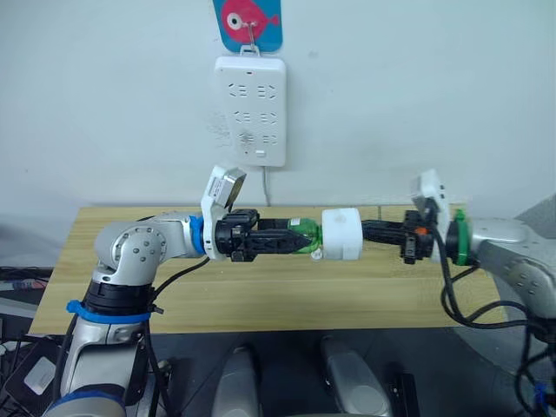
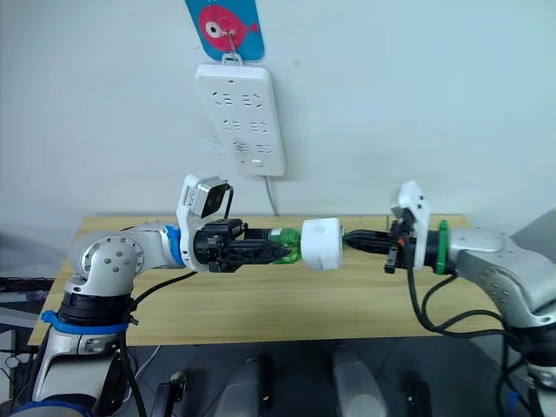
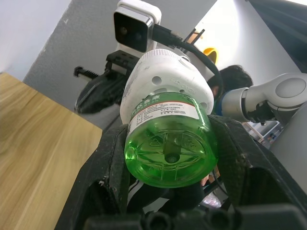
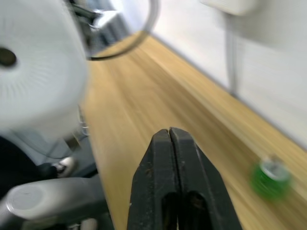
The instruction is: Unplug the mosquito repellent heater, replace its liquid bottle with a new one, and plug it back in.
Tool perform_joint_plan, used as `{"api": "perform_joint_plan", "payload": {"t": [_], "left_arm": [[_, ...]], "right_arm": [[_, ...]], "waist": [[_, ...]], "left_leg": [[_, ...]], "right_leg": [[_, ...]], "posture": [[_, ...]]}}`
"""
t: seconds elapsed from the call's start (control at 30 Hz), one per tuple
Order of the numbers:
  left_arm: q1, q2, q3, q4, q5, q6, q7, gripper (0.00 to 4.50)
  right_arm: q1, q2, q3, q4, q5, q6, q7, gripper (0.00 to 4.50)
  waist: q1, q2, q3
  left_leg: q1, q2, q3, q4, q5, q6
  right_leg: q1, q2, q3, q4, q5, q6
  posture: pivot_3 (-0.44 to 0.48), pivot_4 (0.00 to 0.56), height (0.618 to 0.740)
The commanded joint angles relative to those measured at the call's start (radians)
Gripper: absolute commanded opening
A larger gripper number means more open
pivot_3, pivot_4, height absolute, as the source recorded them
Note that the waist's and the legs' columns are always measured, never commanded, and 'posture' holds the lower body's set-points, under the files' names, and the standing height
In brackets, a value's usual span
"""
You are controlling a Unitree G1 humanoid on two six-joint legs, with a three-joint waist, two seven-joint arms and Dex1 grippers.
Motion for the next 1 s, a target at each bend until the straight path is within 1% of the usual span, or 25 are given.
{"api": "perform_joint_plan", "payload": {"t": [0.03,0.27,0.4,0.53,0.63,0.73,0.83,1.0], "left_arm": [[-0.011,-0.006,0.014,-0.03,-0.021,-0.01,-0.005,2.27],[0.011,-0.007,0.014,-0.031,0.011,-0.046,0.008,2.27],[0.016,-0.004,-0.018,-0.022,0.081,-0.117,-0.006,2.27],[0.026,0.005,-0.047,-0.03,0.116,-0.148,-0.04,2.27],[0.031,0.008,-0.054,-0.041,0.115,-0.147,-0.053,2.27],[0.033,0.013,-0.052,-0.045,0.11,-0.138,-0.059,2.27],[0.033,0.014,-0.047,-0.05,0.098,-0.125,-0.06,2.27],[0.023,0.013,-0.035,-0.057,0.065,-0.085,-0.062,2.27]], "right_arm": [[-0.015,0.004,-0.017,-0.09,0.065,0.064,0.04,0.0],[0.008,-0.022,-0.101,-0.232,0.249,0.205,0.016,0.0],[-0.026,-0.001,-0.162,-0.228,0.397,0.26,-0.082,0.0],[-0.086,0.043,-0.19,-0.175,0.484,0.277,-0.208,0.0],[-0.123,0.074,-0.196,-0.139,0.509,0.281,-0.276,0.0],[-0.167,0.084,-0.208,-0.092,0.537,0.294,-0.31,0.0],[-0.194,0.069,-0.184,-0.075,0.468,0.293,-0.281,0.0],[-0.195,0.061,-0.137,-0.076,0.374,0.286,-0.207,0.0]], "waist": [[0.002,0.0,0.0],[0.002,0.0,0.0],[0.0,0.0,0.0],[-0.003,0.0,0.0],[-0.002,0.0,0.0],[-0.002,0.0,0.0],[-0.001,0.0,0.0],[-0.001,0.0,0.0]], "left_leg": [[0.0,0.0,0.0,0.0,0.0,0.0],[-0.002,-0.001,-0.002,0.0,0.0,0.0],[-0.001,-0.001,-0.001,0.001,0.0,0.0],[-0.001,-0.001,0.0,0.001,0.0,0.0],[-0.001,-0.001,0.001,0.001,0.0,0.0],[-0.001,-0.001,0.0,0.001,0.0,0.0],[-0.001,-0.001,0.0,0.0,0.0,0.0],[-0.001,-0.001,-0.001,0.0,0.0,0.001]], "right_leg": [[0.0,0.0,0.0,0.0,0.0,0.0],[0.0,-0.003,-0.002,-0.001,0.0,0.0],[0.0,-0.002,-0.002,0.0,0.0,0.0],[0.0,-0.002,0.0,0.0,0.0,0.0],[0.0,-0.002,0.0,0.0,0.0,0.0],[0.0,-0.002,0.0,0.001,0.0,0.0],[-0.001,-0.002,-0.001,0.001,0.0,0.0],[-0.001,-0.002,-0.001,0.001,0.0,0.0]], "posture": [[-0.227,0.26,0.725],[-0.227,0.26,0.725],[-0.227,0.26,0.725],[-0.242,0.262,0.725],[-0.236,0.261,0.725],[-0.234,0.26,0.725],[-0.232,0.259,0.725],[-0.228,0.258,0.725]]}}
